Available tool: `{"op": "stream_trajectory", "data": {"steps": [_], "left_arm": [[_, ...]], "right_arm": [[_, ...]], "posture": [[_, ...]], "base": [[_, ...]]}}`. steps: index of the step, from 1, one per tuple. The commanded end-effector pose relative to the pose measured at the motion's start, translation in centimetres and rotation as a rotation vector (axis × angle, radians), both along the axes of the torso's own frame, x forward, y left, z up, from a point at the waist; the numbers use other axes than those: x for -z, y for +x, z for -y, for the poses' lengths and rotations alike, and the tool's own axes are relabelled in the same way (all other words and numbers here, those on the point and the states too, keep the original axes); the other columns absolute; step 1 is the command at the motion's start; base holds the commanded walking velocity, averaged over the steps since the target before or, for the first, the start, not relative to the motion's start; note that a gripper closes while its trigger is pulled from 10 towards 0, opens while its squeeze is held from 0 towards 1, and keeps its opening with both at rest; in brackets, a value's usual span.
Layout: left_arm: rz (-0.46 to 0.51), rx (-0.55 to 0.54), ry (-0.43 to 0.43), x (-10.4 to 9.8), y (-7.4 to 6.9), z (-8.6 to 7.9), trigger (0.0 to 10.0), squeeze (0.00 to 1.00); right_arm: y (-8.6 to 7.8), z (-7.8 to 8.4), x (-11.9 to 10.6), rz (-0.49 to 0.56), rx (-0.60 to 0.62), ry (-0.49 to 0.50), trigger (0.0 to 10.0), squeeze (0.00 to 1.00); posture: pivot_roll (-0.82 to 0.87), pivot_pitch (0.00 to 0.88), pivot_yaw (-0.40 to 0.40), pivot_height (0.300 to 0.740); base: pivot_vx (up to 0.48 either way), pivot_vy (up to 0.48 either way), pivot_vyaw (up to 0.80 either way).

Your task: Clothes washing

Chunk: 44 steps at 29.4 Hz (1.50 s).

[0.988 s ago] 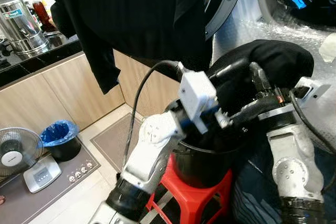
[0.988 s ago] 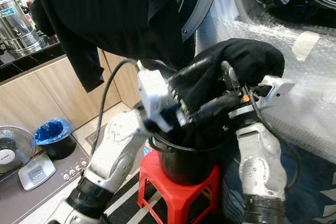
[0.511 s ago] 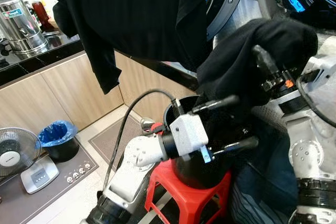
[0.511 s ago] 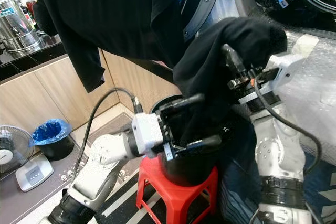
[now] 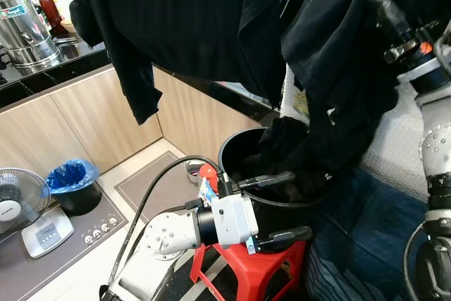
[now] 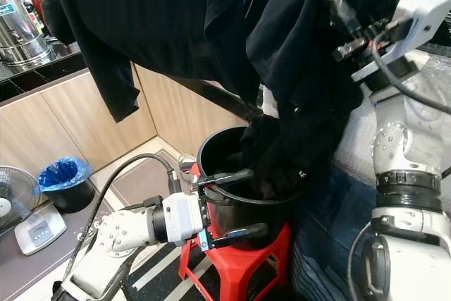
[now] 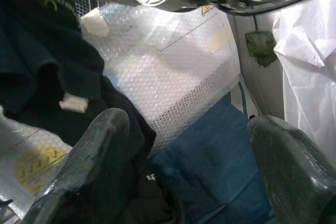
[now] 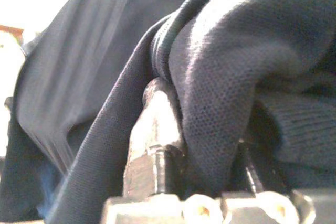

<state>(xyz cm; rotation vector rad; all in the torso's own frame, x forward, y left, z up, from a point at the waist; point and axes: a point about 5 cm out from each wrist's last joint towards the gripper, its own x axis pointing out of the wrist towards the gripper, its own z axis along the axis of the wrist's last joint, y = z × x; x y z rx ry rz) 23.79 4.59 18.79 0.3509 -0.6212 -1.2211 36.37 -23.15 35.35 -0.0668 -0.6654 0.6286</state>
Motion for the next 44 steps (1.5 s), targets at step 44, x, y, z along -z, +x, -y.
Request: {"op": "stream_trajectory", "data": {"steps": [44], "left_arm": [[-0.252, -0.254, -0.087, 1.9, -5.7, -0.7, 10.0, 0.00]], "right_arm": [[-1.8, 5.5, -15.6, -0.067, 0.872, 0.473, 10.0, 0.00]], "posture": [[-0.05, 0.287, -0.115, 0.740]], "base": [[0.000, 0.000, 0.00]]}}
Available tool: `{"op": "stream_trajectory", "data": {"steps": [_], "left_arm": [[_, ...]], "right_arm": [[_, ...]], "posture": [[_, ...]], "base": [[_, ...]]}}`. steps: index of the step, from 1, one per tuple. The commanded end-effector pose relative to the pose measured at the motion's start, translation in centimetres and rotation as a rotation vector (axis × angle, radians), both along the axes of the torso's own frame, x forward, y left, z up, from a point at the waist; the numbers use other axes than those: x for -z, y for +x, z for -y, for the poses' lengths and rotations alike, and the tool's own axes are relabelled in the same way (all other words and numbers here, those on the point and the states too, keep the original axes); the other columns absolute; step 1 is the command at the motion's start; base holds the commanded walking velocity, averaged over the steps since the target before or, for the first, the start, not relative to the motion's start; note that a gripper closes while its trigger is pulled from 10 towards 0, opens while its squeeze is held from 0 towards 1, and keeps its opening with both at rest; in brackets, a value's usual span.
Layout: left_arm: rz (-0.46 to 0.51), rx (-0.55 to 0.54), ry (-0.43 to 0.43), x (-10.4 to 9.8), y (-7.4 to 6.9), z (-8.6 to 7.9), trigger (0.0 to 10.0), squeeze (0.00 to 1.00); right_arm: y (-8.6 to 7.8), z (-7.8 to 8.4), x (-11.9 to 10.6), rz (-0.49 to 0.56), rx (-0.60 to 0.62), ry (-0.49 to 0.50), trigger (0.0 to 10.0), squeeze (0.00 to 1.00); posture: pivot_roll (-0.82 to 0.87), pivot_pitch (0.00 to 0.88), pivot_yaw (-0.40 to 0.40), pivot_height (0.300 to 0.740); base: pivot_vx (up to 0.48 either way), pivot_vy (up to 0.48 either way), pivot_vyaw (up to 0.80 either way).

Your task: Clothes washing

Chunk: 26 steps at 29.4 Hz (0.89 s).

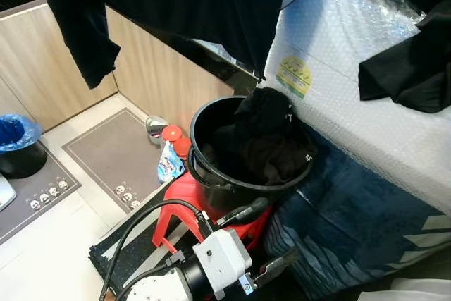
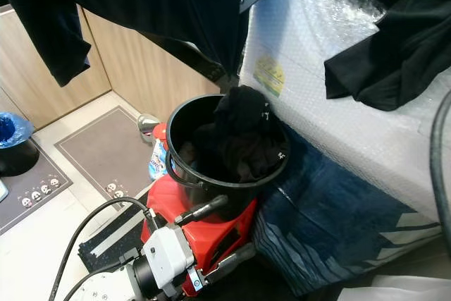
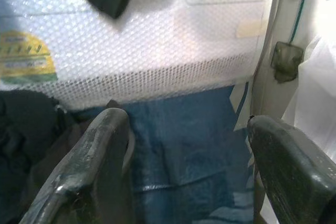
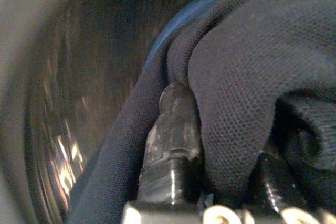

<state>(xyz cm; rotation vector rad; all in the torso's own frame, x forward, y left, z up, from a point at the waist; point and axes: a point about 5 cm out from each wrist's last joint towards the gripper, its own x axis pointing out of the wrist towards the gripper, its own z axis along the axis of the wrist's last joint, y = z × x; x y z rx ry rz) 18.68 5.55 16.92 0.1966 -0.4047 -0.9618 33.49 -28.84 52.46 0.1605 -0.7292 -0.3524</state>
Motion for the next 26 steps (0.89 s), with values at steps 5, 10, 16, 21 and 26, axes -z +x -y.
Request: {"op": "stream_trajectory", "data": {"steps": [5, 10, 16, 21, 26], "left_arm": [[-0.023, -0.002, -0.002, 0.0, -0.9, 0.2, 10.0, 0.00], [-0.037, -0.006, 0.001, -0.1, -1.3, 0.0, 10.0, 0.00], [-0.047, -0.015, 0.002, -0.2, -1.3, -0.3, 10.0, 0.00], [-0.046, -0.012, 0.002, -0.2, -1.0, -0.2, 10.0, 0.00], [-0.033, -0.002, 0.005, -0.5, -0.5, -0.2, 10.0, 0.00]], "right_arm": [[3.4, -1.2, 4.9, -0.258, 0.008, -0.105, 10.0, 0.00], [4.4, -1.5, 6.9, -0.358, -0.010, -0.144, 10.0, 0.00], [4.2, 0.1, 8.1, -0.473, 0.014, -0.143, 10.0, 0.00], [3.6, 2.5, 9.5, -0.571, 0.108, -0.098, 10.0, 1.00], [2.7, 3.9, 9.2, -0.572, 0.130, -0.104, 10.0, 1.00]], "posture": [[-0.04, 0.297, -0.109, 0.740], [-0.03, 0.309, -0.102, 0.740], [-0.03, 0.306, -0.095, 0.740], [-0.04, 0.292, -0.088, 0.740], [-0.04, 0.272, -0.068, 0.740]], "base": [[0.000, 0.000, 0.00], [0.000, 0.000, 0.00], [0.000, 0.000, 0.00], [0.000, 0.000, 0.00], [0.000, 0.000, 0.00]]}}
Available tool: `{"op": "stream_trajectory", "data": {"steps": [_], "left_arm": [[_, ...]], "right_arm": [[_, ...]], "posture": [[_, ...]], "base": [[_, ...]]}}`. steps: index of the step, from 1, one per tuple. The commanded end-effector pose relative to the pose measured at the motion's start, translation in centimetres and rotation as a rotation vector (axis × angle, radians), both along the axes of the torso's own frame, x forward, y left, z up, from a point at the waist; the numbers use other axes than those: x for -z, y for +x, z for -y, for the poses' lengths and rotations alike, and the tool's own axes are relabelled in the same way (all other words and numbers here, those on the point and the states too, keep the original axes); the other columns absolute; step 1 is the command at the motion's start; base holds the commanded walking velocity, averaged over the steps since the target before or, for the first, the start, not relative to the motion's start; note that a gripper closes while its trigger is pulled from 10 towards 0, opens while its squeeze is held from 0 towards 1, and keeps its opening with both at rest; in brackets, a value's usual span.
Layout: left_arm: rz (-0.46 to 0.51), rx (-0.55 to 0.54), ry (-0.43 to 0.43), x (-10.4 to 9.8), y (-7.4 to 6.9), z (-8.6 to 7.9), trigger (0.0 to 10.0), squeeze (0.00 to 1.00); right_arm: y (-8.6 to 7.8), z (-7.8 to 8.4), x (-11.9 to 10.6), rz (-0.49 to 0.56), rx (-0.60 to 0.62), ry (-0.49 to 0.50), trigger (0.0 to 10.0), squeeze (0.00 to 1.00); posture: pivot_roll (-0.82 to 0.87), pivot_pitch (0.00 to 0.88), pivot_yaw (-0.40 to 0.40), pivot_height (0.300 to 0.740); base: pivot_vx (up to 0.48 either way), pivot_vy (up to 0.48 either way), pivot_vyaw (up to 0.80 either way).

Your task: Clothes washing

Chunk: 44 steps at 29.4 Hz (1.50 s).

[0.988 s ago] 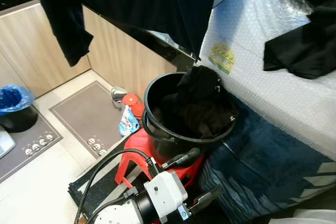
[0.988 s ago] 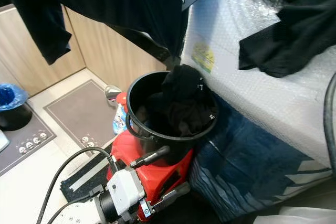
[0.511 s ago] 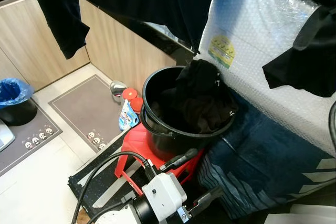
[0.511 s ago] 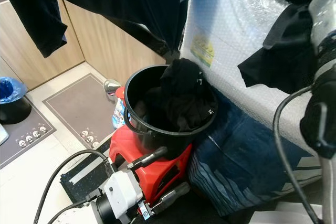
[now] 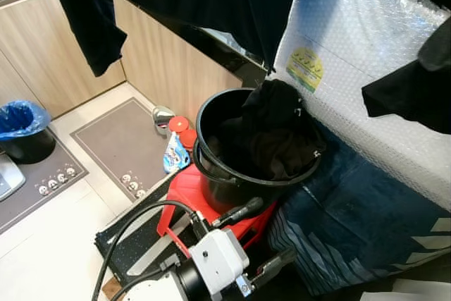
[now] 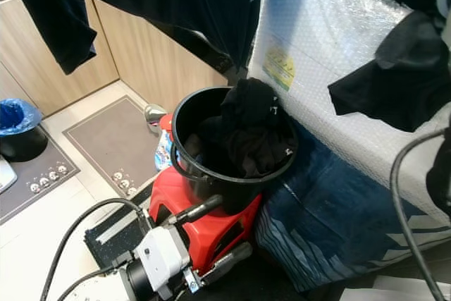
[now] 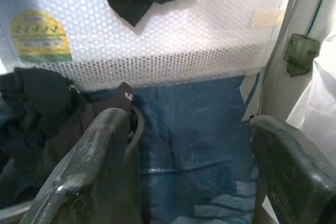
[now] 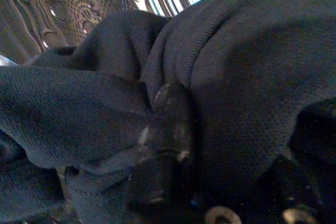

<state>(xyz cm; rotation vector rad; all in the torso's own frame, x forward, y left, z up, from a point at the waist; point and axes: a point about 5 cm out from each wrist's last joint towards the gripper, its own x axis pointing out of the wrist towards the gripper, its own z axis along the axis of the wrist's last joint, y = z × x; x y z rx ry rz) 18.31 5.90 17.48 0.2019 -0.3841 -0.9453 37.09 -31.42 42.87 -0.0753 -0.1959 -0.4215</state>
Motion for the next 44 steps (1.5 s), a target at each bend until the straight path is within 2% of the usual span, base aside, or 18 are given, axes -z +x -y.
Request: {"op": "stream_trajectory", "data": {"steps": [1, 14, 33, 37, 40, 44], "left_arm": [[-0.017, 0.021, -0.003, 0.1, 0.1, 0.1, 10.0, 0.00], [0.021, 0.055, 0.001, -0.5, 1.3, 0.4, 10.0, 0.00], [0.061, 0.107, 0.010, -0.8, 2.4, 0.7, 10.0, 0.00], [0.064, 0.111, 0.011, -0.9, 2.6, 0.8, 10.0, 0.00], [0.068, 0.110, 0.012, -0.8, 2.9, 0.8, 10.0, 0.00], [0.071, 0.109, 0.013, -0.9, 3.1, 0.8, 10.0, 0.00]], "right_arm": [[-1.0, 1.4, -0.5, -0.006, 0.039, -0.017, 10.0, 1.00], [-1.6, 1.0, -1.6, -0.042, -0.053, -0.108, 10.0, 1.00], [-4.6, 2.5, -1.2, -0.112, -0.105, -0.216, 10.0, 1.00], [-5.0, 2.3, -1.0, -0.117, -0.124, -0.244, 10.0, 1.00], [-5.6, 1.4, -1.0, -0.114, -0.181, -0.306, 10.0, 1.00], [-5.9, 0.9, -0.8, -0.117, -0.219, -0.334, 10.0, 1.00]], "posture": [[-0.05, 0.268, -0.064, 0.740], [-0.06, 0.215, -0.037, 0.740], [-0.08, 0.137, -0.004, 0.740], [-0.08, 0.125, -0.004, 0.740], [-0.08, 0.111, -0.005, 0.740], [-0.08, 0.099, -0.007, 0.740]], "base": [[0.000, 0.000, 0.00], [0.000, 0.000, 0.00], [0.000, 0.000, 0.00], [0.000, 0.000, 0.00], [0.000, 0.000, 0.00], [0.000, 0.000, 0.00]]}}
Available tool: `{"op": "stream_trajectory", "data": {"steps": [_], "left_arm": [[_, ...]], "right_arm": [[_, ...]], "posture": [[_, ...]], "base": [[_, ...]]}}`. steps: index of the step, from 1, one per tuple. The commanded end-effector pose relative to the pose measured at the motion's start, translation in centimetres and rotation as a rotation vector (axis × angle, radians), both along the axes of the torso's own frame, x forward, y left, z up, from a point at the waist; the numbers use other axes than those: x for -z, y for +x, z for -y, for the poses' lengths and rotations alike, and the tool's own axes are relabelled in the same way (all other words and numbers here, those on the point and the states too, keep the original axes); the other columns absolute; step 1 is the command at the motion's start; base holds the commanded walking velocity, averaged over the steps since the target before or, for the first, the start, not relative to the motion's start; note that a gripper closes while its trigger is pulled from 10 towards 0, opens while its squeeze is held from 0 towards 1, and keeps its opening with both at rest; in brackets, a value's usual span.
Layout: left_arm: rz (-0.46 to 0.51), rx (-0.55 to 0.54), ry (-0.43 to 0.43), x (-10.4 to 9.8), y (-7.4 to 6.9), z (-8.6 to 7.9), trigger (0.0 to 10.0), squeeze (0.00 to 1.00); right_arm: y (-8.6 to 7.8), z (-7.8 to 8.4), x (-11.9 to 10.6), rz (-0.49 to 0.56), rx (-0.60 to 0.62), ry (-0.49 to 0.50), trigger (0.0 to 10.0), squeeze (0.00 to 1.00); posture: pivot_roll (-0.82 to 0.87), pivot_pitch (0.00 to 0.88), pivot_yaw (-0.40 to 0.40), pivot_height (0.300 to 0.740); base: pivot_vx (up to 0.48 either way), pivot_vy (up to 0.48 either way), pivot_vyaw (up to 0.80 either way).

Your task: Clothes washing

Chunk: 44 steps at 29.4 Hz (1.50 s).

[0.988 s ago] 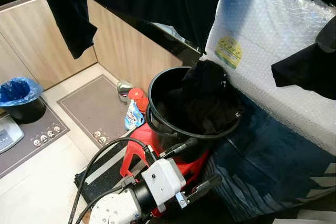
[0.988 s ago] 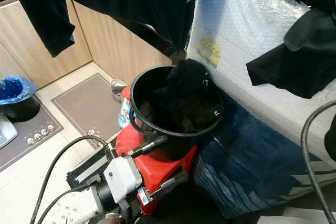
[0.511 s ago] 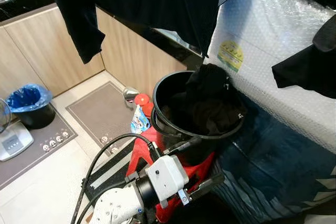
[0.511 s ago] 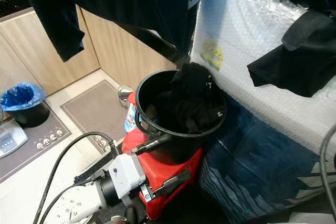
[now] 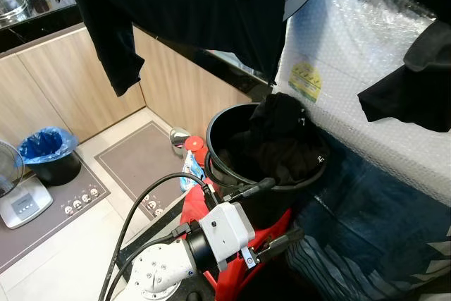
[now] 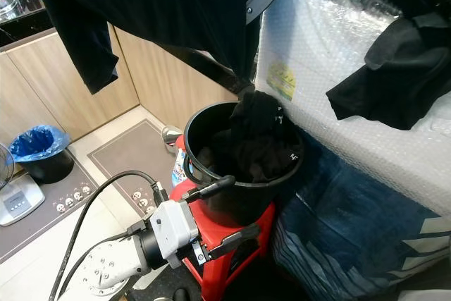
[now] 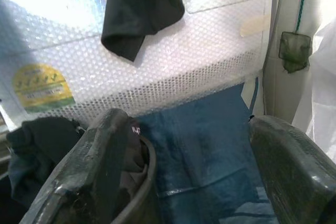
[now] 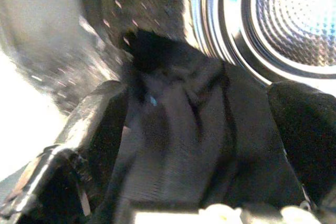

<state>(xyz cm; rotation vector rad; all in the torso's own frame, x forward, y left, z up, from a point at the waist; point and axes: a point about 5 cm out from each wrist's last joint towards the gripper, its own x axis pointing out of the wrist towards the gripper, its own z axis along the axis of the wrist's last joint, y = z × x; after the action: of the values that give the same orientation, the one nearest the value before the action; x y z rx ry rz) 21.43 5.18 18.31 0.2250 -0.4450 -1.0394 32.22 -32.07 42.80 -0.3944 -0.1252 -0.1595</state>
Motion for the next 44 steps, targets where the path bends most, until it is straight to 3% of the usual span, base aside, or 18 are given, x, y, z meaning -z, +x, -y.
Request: {"op": "stream_trajectory", "data": {"steps": [1, 6, 8, 9, 11, 12, 22, 24, 28, 29, 31, 35, 37, 38, 41, 44], "left_arm": [[0.013, 0.010, 0.000, 0.0, 0.0, 0.1, 10.0, 0.00], [0.013, 0.005, 0.002, 0.0, 0.3, 0.0, 10.0, 0.00], [0.011, 0.002, -0.001, 0.0, 0.5, 0.0, 10.0, 0.00], [0.010, -0.001, -0.003, 0.0, 0.7, 0.0, 10.0, 0.00], [0.011, -0.002, -0.003, 0.0, 0.7, 0.0, 10.0, 0.00], [0.010, -0.003, -0.003, 0.0, 0.9, 0.0, 10.0, 0.00], [-0.002, -0.028, 0.006, 0.3, 1.6, -0.2, 10.0, 0.00], [-0.015, -0.052, -0.001, 0.4, 1.9, -0.3, 10.0, 0.00], [-0.024, -0.065, -0.002, 0.5, 2.1, -0.5, 10.0, 0.00], [-0.040, -0.098, -0.008, 0.7, 2.6, -0.7, 10.0, 0.00], [-0.047, -0.121, -0.017, 0.7, 3.0, -0.9, 10.0, 0.00], [-0.078, -0.168, -0.016, 1.5, 3.6, -1.2, 10.0, 0.00], [-0.161, -0.210, -0.006, 2.6, 4.4, -1.6, 10.0, 0.00], [-0.161, -0.210, -0.006, 2.6, 4.4, -1.6, 10.0, 0.00], [-0.235, -0.267, -0.007, 3.6, 5.3, -2.2, 10.0, 0.00], [-0.252, -0.305, -0.014, 3.8, 5.7, -2.5, 10.0, 0.00]], "right_arm": [[-1.1, 0.1, -0.8, 0.029, -0.012, -0.027, 10.0, 1.00], [-1.4, 0.1, -0.7, 0.028, -0.013, -0.039, 10.0, 1.00], [-2.1, -0.5, -1.0, 0.071, -0.098, -0.046, 10.0, 1.00], [-2.7, -1.2, -0.8, 0.106, -0.187, -0.057, 10.0, 0.24], [-2.9, -1.4, -0.7, 0.116, -0.218, -0.064, 10.0, 0.24], [-3.1, -1.8, -0.4, 0.136, -0.256, -0.069, 10.0, 0.00], [-4.8, -5.1, 3.0, 0.306, -0.562, 0.019, 10.0, 0.00], [-5.3, -6.4, 4.4, 0.335, -0.724, 0.114, 10.0, 0.00], [-5.6, -6.8, 4.8, 0.363, -0.792, 0.160, 10.0, 0.00], [-6.0, -7.7, 5.8, 0.397, -0.921, 0.252, 10.0, 0.00], [-6.3, -8.3, 6.7, 0.405, -0.993, 0.303, 10.0, 0.00], [-7.1, -9.9, 9.3, 0.404, -1.078, 0.365, 10.0, 0.00], [-7.4, -11.8, 11.2, 0.382, -1.149, 0.476, 10.0, 0.00], [-7.4, -11.8, 11.2, 0.382, -1.149, 0.476, 10.0, 0.00], [-7.5, -13.9, 13.1, 0.353, -1.158, 0.554, 10.0, 0.00], [-7.5, -14.5, 14.1, 0.319, -1.156, 0.563, 10.0, 0.00]], "posture": [[-0.08, 0.096, -0.008, 0.740], [-0.08, 0.090, -0.008, 0.740], [-0.09, 0.088, -0.002, 0.740], [-0.09, 0.085, -0.002, 0.740], [-0.09, 0.085, -0.002, 0.740], [-0.10, 0.084, 0.002, 0.740], [-0.10, 0.077, 0.012, 0.740], [-0.10, 0.075, 0.015, 0.740], [-0.10, 0.073, 0.015, 0.740], [-0.10, 0.071, 0.017, 0.740], [-0.10, 0.068, 0.020, 0.740], [-0.10, 0.064, 0.029, 0.740], [-0.11, 0.064, 0.036, 0.740], [-0.11, 0.064, 0.036, 0.740], [-0.11, 0.063, 0.044, 0.740], [-0.11, 0.063, 0.044, 0.740]], "base": [[0.000, 0.000, 0.00], [0.000, 0.000, 0.00], [0.000, 0.000, 0.00], [0.000, 0.000, 0.00], [0.000, 0.000, 0.00], [0.000, 0.000, 0.00], [0.000, 0.000, 0.00], [0.000, 0.000, 0.00], [0.000, 0.000, 0.00], [0.000, 0.000, 0.00], [0.000, 0.000, 0.00], [0.000, 0.000, 0.00], [0.000, 0.000, 0.00], [0.000, 0.000, 0.00], [0.000, 0.000, 0.00], [0.000, 0.000, 0.00]]}}
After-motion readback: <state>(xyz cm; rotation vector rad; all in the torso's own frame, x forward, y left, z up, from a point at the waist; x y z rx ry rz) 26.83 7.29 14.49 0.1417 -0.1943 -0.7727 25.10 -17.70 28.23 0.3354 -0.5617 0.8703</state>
